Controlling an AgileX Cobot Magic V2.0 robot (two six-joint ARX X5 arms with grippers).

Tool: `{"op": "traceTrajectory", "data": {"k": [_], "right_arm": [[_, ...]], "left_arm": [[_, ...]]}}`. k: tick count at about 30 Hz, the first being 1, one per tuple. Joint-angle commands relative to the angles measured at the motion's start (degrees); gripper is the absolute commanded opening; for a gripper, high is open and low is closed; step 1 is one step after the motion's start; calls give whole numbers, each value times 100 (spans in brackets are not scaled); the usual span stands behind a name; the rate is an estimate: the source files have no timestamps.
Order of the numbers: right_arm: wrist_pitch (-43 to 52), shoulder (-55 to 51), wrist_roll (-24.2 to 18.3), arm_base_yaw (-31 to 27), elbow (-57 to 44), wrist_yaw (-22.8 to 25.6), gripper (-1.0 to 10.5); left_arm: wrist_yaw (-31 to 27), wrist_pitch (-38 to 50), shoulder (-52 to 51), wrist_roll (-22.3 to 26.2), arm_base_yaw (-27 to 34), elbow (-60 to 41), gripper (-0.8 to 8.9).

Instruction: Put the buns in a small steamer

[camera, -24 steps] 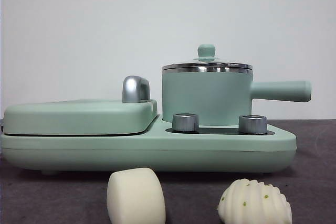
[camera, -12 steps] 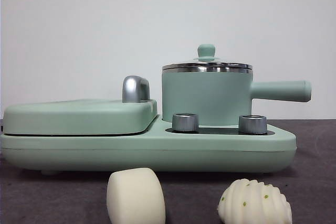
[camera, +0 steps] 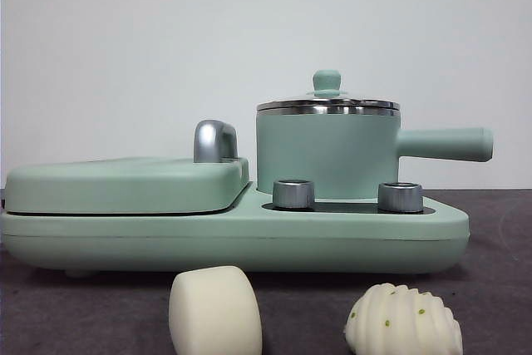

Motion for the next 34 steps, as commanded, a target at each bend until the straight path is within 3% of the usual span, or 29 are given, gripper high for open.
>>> {"op": "traceTrajectory", "data": {"k": [1, 9, 22, 34], "right_arm": [[42, 22, 4, 15, 96, -22, 495], [44, 22, 4, 15, 96, -20, 495], [48, 22, 4, 15, 96, -20, 495], [44, 22, 4, 15, 94, -20, 495]], "left_arm": [[35, 120, 111, -199, -26, 129, 501], [35, 20, 1029, -284, -63, 673, 501], [13, -1591, 4028, 245, -481, 3670, 501], [-1165, -2798, 6461, 634, -1285, 6282, 500]]}}
